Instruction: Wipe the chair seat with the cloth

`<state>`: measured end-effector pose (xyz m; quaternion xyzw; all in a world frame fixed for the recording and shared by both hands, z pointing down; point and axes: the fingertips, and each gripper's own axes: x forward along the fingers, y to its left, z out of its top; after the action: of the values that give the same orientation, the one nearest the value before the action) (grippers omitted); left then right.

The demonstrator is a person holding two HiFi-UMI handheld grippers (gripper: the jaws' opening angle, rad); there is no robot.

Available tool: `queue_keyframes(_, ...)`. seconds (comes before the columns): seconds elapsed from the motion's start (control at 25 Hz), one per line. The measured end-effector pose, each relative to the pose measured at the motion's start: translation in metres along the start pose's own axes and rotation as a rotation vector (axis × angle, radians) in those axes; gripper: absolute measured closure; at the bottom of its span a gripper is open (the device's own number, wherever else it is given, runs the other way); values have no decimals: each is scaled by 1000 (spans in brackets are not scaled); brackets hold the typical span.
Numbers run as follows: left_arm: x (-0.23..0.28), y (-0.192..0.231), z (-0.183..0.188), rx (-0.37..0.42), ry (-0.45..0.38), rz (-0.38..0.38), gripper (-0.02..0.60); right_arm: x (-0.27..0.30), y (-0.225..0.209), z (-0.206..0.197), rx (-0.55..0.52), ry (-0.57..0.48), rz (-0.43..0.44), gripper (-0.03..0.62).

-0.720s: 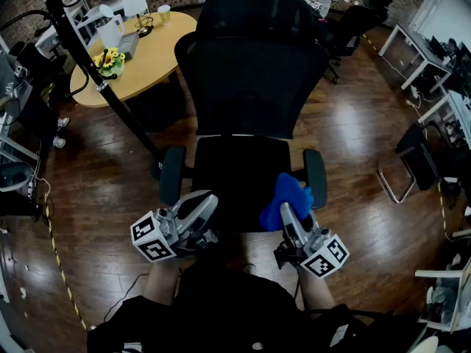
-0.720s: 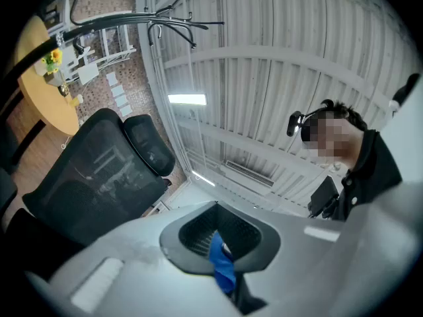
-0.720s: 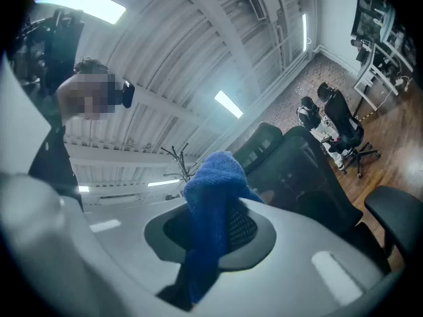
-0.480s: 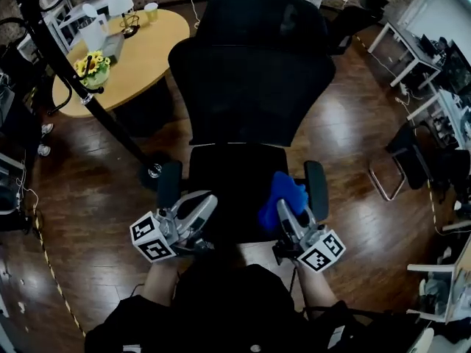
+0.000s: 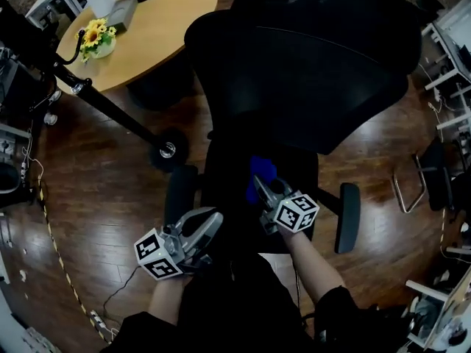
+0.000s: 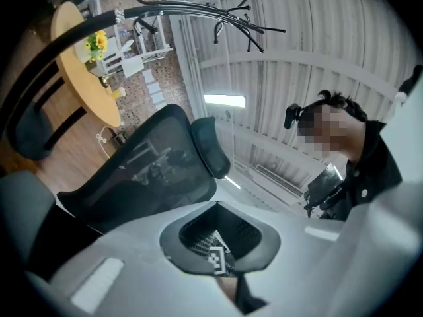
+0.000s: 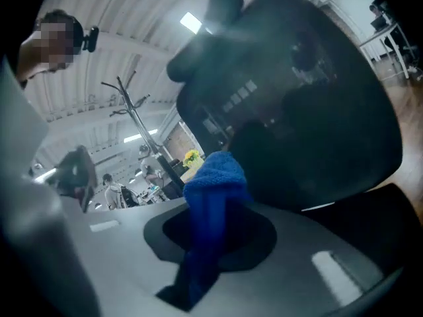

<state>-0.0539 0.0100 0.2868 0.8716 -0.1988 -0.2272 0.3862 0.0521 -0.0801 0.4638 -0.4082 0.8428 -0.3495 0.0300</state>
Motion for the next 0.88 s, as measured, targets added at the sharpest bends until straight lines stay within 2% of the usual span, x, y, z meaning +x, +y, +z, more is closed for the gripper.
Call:
queue_keyframes(0.12, -13, 47, -11, -30, -34, 93, 589, 83, -52, -46, 53, 117, -18, 533)
queue_keyframes(0.24, -31, 82, -20, -61, -74, 163, 589, 156, -82, -83, 100, 183, -19, 533)
queue_keyframes(0.44, -51, 120, -30, -81, -108, 217, 589, 244, -117, -132, 51, 296, -68, 533)
queue_keyframes(0.56, -66, 122, -33, -86, -108, 240, 589, 257, -116, -144, 11, 350, -108, 533)
queue_keyframes(0.72, -74, 119, -29, -84, -106, 235, 589, 252, -119, -148, -9, 394, -138, 533)
queue_keyframes(0.88, -69, 116, -31, -81, -69, 215, 589, 213, -161, -140, 0, 376, -255, 533)
